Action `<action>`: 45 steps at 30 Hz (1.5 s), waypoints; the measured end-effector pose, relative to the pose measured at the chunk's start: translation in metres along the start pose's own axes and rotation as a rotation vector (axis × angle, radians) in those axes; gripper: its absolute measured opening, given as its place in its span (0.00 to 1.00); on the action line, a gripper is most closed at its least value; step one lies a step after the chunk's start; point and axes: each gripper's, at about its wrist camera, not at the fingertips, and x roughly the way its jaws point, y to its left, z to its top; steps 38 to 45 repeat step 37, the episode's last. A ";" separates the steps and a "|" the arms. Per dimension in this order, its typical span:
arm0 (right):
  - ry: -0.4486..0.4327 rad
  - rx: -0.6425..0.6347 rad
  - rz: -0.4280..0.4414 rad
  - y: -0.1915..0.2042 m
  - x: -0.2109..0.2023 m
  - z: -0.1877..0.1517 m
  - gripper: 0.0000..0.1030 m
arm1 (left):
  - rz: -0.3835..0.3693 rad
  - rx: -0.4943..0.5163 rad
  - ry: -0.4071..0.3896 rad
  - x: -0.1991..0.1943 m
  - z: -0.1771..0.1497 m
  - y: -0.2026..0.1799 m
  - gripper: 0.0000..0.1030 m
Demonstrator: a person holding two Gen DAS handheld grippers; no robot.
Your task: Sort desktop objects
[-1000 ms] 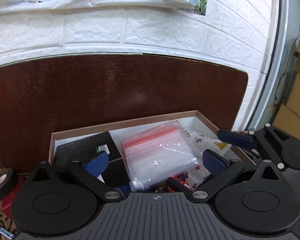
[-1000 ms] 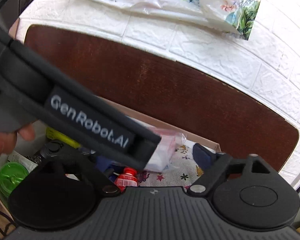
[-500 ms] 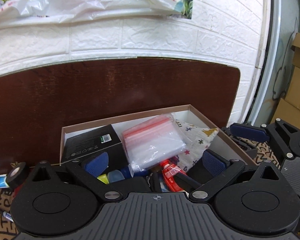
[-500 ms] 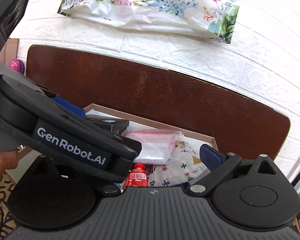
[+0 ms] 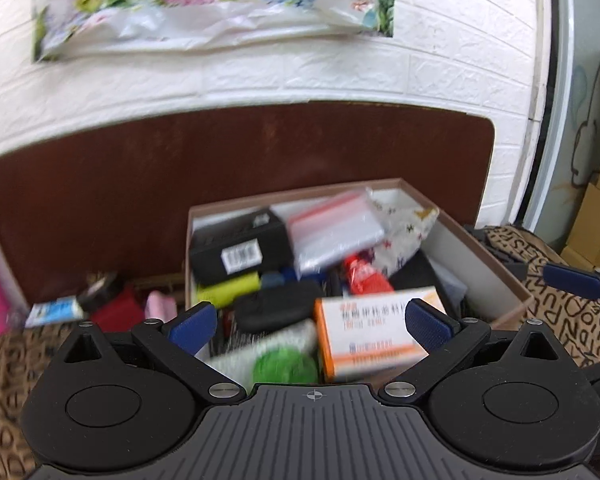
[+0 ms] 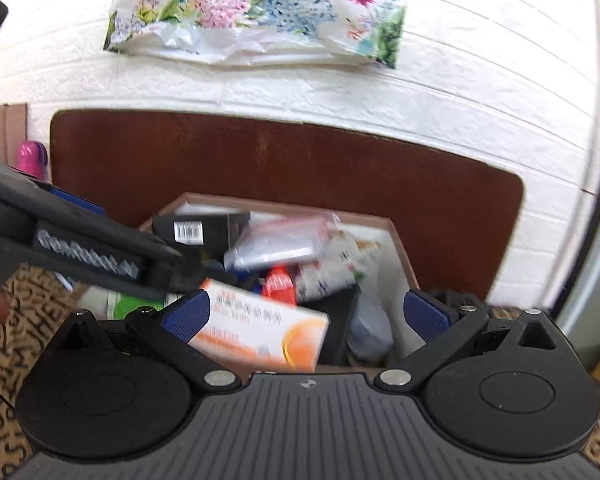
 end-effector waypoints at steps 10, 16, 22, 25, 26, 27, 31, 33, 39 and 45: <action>0.002 0.086 -0.045 0.011 -0.064 -0.027 0.99 | 0.005 -0.003 -0.002 -0.045 -0.034 -0.006 1.00; -0.006 0.099 -0.075 0.020 -0.088 -0.035 0.99 | -0.003 0.014 -0.005 -0.067 -0.050 -0.009 1.00; -0.002 0.084 -0.079 0.031 -0.101 -0.039 1.00 | -0.021 0.022 -0.003 -0.084 -0.065 -0.013 1.00; 0.001 0.080 -0.086 0.035 -0.105 -0.041 1.00 | -0.026 0.021 -0.005 -0.090 -0.068 -0.014 1.00; 0.000 0.080 -0.087 0.035 -0.106 -0.041 1.00 | -0.025 0.020 -0.006 -0.092 -0.069 -0.014 1.00; -0.001 0.082 -0.088 0.036 -0.108 -0.042 1.00 | -0.026 0.021 -0.008 -0.094 -0.069 -0.014 1.00; -0.001 0.086 -0.089 0.037 -0.111 -0.043 1.00 | -0.029 0.016 -0.018 -0.100 -0.071 -0.014 1.00; -0.001 0.090 -0.089 0.037 -0.112 -0.044 1.00 | -0.040 0.023 -0.028 -0.102 -0.071 -0.015 1.00; -0.003 0.096 -0.091 0.037 -0.114 -0.045 1.00 | -0.040 0.036 -0.023 -0.101 -0.072 -0.018 1.00; -0.003 0.096 -0.091 0.037 -0.114 -0.045 1.00 | -0.040 0.036 -0.023 -0.101 -0.072 -0.018 1.00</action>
